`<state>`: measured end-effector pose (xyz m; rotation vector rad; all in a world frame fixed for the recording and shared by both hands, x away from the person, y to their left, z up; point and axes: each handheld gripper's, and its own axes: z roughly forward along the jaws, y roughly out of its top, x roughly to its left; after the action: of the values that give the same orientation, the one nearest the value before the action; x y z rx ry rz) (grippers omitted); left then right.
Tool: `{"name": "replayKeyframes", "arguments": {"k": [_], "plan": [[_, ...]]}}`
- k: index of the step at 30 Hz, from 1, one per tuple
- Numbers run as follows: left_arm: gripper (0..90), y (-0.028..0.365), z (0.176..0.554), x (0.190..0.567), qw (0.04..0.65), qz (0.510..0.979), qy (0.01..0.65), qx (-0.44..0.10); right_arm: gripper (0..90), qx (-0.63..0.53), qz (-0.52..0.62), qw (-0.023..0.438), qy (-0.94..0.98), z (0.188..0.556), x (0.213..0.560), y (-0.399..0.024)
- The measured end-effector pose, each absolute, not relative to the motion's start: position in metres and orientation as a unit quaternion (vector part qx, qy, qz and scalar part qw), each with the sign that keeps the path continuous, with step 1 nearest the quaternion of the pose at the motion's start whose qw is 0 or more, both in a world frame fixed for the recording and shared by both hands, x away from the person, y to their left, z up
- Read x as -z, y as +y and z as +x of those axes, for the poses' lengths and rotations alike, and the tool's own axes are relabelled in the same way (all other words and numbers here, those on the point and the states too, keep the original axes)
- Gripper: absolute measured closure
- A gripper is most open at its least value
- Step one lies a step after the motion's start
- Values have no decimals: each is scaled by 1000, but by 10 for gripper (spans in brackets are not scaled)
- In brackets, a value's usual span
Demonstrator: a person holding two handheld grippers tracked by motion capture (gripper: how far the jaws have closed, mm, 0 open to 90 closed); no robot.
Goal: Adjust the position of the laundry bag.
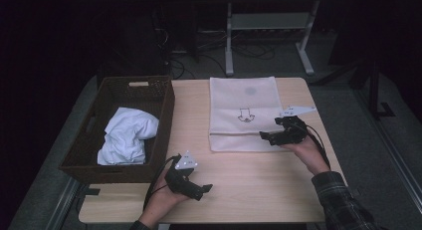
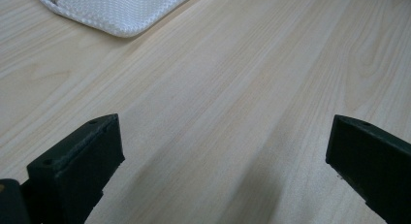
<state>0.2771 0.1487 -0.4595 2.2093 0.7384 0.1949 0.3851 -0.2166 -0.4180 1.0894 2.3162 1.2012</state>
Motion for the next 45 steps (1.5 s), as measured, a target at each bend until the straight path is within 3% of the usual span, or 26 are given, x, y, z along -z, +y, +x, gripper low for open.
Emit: {"name": "replayKeyframes", "arguments": {"k": [25, 33, 45], "plan": [[0, 150, 275, 457, 396, 868, 290, -79, 202, -396, 392, 144, 818, 424, 408, -198], [0, 150, 274, 457, 397, 867, 290, -77, 342, -394, 400, 146, 814, 443, 406, -186], [0, 151, 274, 457, 402, 865, 290, -76, 483, -390, 408, 130, 815, 468, 406, -170]]}}
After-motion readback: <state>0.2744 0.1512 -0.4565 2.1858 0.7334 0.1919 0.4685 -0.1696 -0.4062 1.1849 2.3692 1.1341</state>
